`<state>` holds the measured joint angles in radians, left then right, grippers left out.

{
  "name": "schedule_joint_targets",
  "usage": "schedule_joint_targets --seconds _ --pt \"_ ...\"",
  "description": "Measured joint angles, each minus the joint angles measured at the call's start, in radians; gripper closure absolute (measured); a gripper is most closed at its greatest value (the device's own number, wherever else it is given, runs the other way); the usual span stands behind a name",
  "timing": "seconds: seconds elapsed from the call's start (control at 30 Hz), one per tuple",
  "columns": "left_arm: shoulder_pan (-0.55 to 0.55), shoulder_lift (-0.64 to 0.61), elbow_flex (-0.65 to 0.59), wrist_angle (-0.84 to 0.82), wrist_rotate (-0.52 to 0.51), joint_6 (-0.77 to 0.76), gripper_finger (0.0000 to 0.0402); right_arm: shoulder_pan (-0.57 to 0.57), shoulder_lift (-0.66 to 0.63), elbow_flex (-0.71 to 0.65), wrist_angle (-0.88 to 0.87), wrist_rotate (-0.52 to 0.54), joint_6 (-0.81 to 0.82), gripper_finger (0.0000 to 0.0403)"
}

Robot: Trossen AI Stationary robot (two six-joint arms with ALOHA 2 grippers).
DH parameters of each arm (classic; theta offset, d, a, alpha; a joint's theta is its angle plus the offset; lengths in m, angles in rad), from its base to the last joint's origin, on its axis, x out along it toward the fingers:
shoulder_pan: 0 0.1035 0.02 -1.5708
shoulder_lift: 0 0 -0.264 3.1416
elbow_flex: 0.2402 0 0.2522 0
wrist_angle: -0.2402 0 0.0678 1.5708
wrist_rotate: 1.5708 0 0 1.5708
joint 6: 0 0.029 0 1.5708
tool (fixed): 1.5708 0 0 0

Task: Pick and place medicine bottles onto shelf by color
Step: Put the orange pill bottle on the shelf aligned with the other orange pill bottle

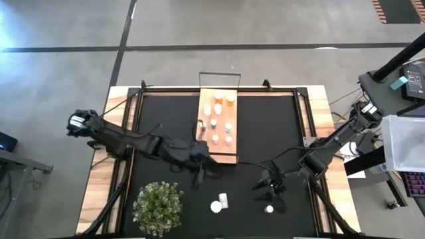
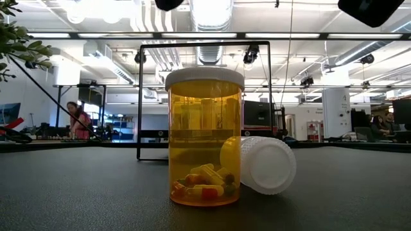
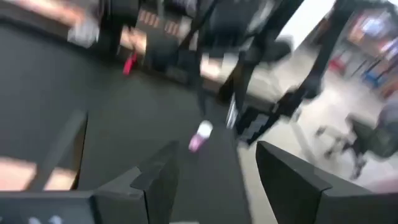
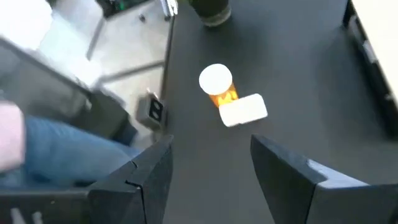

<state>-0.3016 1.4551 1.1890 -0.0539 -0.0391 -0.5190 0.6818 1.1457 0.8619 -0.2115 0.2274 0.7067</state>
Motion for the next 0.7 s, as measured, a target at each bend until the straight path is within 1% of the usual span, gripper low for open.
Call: schedule_joint_targets --seconds 0.1,0.2,0.27,0.33,0.43,0.53,0.6,0.7 --pt "-0.024 0.064 0.086 -0.164 -0.002 0.0 0.0207 0.001 -0.042 0.0 -0.106 0.002 -0.074 0.0199" --pt "-0.05 0.132 0.162 -0.324 -0.002 0.004 0.0208 0.0 -0.082 0.0 -0.196 0.035 -0.077 0.0199" --pt "-0.068 0.176 0.203 -0.403 -0.002 0.041 0.0208 0.0 -0.103 0.0 -0.258 0.065 -0.078 0.0199" --pt "-0.088 0.215 0.235 -0.478 -0.003 0.112 0.0208 0.0 -0.122 0.0 -0.332 0.087 -0.078 0.0199" --pt "-0.117 0.274 0.277 -0.52 -0.003 0.209 0.0208 0.0 -0.149 0.0 -0.447 0.092 -0.074 0.0199" --pt "-0.141 0.328 0.31 -0.522 -0.02 0.279 0.0208 -0.001 -0.163 0.0 -0.536 0.088 -0.067 0.0199" --pt "-0.151 0.36 0.328 -0.522 -0.04 0.316 0.0208 -0.001 -0.169 0.0 -0.572 0.088 -0.067 0.0199" --pt "-0.159 0.394 0.35 -0.524 -0.076 0.324 0.0208 -0.001 -0.17 0.0 -0.594 0.087 -0.078 0.02"
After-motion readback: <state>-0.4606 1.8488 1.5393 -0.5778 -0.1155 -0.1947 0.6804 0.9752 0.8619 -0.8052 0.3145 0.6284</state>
